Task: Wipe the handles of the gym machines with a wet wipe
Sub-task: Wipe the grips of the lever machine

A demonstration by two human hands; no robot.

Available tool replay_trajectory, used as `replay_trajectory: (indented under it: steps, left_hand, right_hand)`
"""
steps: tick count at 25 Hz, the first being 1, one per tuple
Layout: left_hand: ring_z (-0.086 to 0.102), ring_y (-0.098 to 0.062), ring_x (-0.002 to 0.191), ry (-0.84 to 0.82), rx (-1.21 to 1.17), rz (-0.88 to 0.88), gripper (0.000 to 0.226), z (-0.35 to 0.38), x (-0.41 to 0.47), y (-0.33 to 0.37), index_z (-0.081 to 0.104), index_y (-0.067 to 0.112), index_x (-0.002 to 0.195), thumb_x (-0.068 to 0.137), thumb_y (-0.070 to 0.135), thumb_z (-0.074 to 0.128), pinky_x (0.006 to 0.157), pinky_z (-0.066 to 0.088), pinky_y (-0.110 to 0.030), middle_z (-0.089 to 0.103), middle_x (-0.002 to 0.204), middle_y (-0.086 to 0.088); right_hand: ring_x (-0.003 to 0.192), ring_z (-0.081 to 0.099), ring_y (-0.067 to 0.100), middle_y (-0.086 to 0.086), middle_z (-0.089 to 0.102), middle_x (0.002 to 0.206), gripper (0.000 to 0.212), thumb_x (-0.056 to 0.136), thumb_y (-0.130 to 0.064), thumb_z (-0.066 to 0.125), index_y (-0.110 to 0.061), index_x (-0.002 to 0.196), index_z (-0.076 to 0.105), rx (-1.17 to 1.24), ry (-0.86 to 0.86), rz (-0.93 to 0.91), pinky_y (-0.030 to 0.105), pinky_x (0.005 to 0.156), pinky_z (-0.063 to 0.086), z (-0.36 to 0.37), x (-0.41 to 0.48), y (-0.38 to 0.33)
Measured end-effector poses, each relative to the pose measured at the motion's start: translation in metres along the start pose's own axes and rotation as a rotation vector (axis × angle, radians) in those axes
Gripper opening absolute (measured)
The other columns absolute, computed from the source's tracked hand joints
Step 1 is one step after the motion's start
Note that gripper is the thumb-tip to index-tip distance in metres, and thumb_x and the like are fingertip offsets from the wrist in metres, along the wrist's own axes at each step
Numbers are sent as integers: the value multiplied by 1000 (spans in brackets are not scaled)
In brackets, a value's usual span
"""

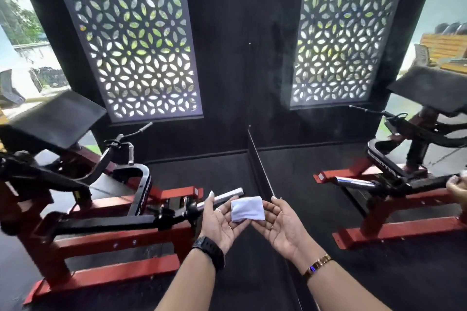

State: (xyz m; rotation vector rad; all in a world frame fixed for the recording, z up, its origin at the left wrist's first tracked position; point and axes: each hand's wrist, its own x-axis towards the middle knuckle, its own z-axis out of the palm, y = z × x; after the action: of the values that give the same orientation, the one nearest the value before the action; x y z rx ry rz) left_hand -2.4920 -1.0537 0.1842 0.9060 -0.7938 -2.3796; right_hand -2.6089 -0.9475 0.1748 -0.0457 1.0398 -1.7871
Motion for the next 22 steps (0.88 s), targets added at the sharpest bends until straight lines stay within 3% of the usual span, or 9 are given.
replay_trajectory:
  steps: [6, 11, 22]
  left_hand:
    - [66, -33, 96, -26, 32, 2, 73, 17, 117, 94, 57, 1, 125, 90, 63, 40, 79, 57, -42, 64, 118, -23]
    - [66, -31, 100, -36, 23, -1, 73, 35, 210, 130, 56, 0, 125, 90, 62, 40, 67, 59, -37, 64, 119, -22]
    - [67, -28, 99, -5, -7, 48, 71, 106, 421, 198, 56, -1, 123, 91, 60, 40, 74, 58, -35, 67, 113, -21]
  right_hand:
    - [83, 65, 28, 17, 68, 92, 31, 95, -31, 48, -3, 103, 59, 1, 9, -29, 40, 84, 52, 61, 122, -54]
    - [76, 68, 26, 17, 68, 93, 33, 94, -32, 48, -3, 108, 58, -3, -18, -13, 36, 70, 59, 72, 221, -98]
    - [82, 66, 26, 17, 68, 94, 29, 94, -30, 49, -4, 101, 60, -31, -46, -2, 40, 85, 53, 87, 430, -219]
